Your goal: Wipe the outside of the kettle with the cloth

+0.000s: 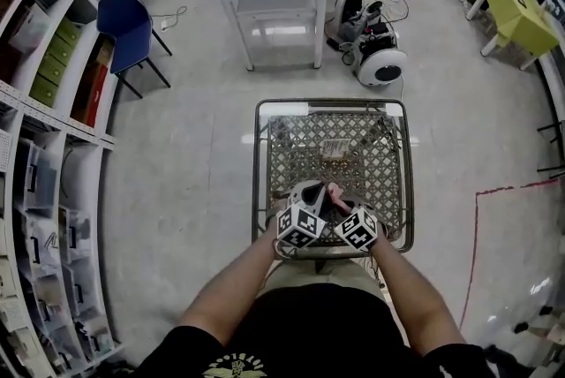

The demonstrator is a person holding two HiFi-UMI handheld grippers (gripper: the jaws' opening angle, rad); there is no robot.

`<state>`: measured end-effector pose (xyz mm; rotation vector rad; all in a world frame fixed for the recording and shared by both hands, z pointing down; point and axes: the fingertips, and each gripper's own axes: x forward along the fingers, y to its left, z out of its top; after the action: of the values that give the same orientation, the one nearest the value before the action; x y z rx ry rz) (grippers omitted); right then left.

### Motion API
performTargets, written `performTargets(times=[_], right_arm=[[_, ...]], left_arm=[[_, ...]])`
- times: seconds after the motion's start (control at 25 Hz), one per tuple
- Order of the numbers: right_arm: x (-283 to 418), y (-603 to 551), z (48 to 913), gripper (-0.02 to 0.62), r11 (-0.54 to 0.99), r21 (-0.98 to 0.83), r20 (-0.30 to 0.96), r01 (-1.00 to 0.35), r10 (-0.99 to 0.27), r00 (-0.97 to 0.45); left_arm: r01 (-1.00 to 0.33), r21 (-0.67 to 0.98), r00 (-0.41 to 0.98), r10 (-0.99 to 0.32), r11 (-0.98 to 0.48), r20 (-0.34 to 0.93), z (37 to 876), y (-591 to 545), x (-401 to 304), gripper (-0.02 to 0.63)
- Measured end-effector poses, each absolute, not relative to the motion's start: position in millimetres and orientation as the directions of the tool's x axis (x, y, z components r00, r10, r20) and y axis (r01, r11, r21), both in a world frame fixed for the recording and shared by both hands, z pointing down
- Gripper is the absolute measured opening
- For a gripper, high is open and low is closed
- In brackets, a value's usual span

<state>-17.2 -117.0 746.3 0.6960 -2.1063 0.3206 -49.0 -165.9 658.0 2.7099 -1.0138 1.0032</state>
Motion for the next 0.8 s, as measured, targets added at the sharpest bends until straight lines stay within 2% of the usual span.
performTargets(times=[0.44, 0.8], right_arm=[[-43, -60, 761, 0.047, 0.842, -0.102, 0.793, -0.530, -0.253, -0.555], [-78, -35, 751, 0.046, 0.882, -0.134, 0.752, -0.453, -0.207, -0.626]], left_arm=[[-0.632, -0.156, 0.546, -0.579, -0.759, 0.605, 656, -171, -53, 0.008], [-0.645, -0.167, 0.527, -0.593, -0.746, 0.609, 660, -171, -58, 0.008]])
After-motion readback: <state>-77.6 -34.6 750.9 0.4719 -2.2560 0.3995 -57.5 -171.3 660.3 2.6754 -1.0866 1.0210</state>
